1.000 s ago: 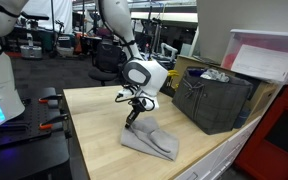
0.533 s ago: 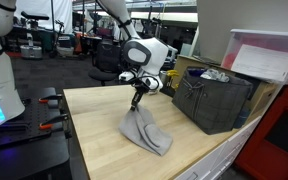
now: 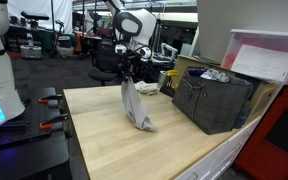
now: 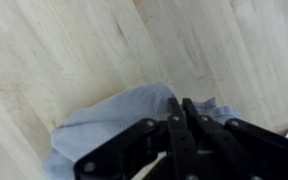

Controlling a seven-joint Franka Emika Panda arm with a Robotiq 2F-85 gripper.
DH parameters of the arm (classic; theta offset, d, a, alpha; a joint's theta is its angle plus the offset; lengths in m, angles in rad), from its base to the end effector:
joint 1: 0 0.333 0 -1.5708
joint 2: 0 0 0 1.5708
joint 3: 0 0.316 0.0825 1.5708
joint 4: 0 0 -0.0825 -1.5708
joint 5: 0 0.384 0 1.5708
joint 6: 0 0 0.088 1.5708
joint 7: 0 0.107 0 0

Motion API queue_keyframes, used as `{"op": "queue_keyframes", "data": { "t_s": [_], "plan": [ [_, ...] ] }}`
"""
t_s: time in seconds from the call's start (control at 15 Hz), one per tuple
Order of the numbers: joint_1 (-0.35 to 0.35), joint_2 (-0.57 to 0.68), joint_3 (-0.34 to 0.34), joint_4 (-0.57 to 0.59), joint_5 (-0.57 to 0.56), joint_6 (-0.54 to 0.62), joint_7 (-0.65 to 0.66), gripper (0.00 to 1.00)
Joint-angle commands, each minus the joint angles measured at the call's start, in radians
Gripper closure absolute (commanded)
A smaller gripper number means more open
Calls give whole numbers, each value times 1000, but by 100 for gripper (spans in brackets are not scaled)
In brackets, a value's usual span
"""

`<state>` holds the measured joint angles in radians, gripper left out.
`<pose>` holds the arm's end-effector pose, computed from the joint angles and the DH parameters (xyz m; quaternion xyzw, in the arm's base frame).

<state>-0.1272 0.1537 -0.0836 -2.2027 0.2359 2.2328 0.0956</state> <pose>0.5241 -0.1048 0.3031 -0.9683 0.2282 0.0558 0.0852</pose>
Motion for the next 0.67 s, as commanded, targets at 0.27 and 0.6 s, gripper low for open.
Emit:
{"op": "queue_keyframes", "data": {
  "t_s": [0.27, 0.6],
  "plan": [
    [39, -105, 8, -33, -97, -75, -59, 31],
    [-18, -6, -58, -3, -80, -55, -47, 0]
  ]
}}
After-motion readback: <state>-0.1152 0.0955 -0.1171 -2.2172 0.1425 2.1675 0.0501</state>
